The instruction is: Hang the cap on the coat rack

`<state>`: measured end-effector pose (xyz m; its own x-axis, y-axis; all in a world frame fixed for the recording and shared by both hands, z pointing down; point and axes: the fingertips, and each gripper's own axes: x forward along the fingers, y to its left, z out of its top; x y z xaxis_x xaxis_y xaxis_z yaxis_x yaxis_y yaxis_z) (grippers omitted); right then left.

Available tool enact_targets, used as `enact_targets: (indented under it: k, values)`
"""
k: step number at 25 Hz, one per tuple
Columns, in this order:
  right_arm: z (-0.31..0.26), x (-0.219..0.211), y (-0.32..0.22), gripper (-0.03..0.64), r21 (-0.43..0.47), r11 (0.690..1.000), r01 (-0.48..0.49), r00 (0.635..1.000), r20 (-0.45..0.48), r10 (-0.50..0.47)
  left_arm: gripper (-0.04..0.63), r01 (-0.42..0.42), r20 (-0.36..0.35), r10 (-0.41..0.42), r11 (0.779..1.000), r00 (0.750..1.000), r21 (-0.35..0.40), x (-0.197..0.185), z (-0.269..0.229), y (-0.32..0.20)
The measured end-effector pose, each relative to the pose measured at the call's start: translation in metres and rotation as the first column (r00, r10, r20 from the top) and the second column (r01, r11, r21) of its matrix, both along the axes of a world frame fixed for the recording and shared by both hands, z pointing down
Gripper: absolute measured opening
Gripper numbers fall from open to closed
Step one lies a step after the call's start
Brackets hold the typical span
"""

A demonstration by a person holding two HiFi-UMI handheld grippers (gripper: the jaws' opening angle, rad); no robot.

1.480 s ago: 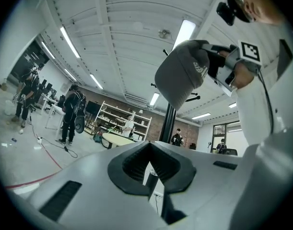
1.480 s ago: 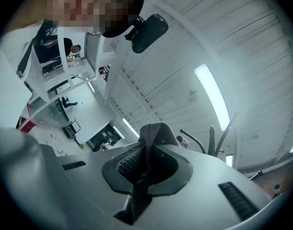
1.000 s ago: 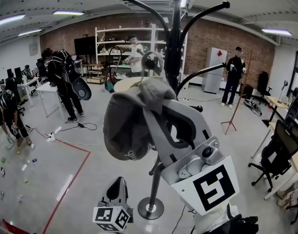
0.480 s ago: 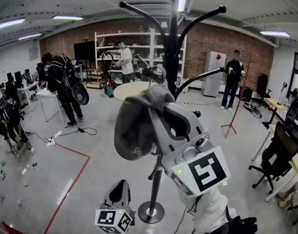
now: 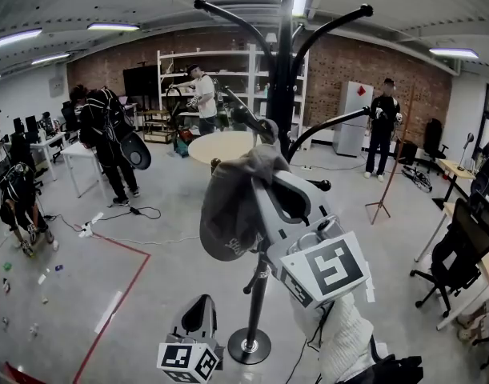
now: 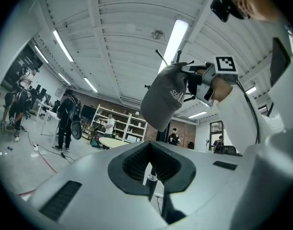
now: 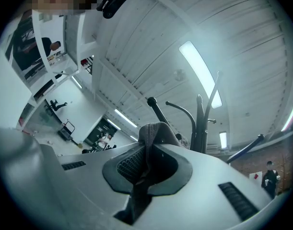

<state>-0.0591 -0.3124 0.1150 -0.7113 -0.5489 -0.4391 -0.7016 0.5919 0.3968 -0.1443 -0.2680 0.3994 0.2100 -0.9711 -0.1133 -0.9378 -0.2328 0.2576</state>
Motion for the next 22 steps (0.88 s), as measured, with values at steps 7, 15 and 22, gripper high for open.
enact_targets:
  k: [7, 15, 22]
  values:
    - [0.014, 0.004, -0.02, 0.018, -0.055, 0.998, -0.024, 1.0, -0.004, 0.023, 0.002, -0.013, -0.003, 0.013, 1.0, 1.0, -0.005, 0.005, 0.0, -0.004]
    - [0.027, 0.008, -0.035, 0.02, -0.099, 0.994, -0.036, 0.999, 0.0, 0.036, 0.002, -0.018, -0.011, 0.018, 1.0, 1.0, -0.016, 0.008, 0.005, -0.008]
    - [0.044, 0.012, -0.047, 0.02, -0.14, 0.989, -0.051, 0.999, 0.0, 0.051, 0.002, -0.023, -0.015, 0.022, 0.999, 1.0, -0.026, 0.012, 0.009, -0.008]
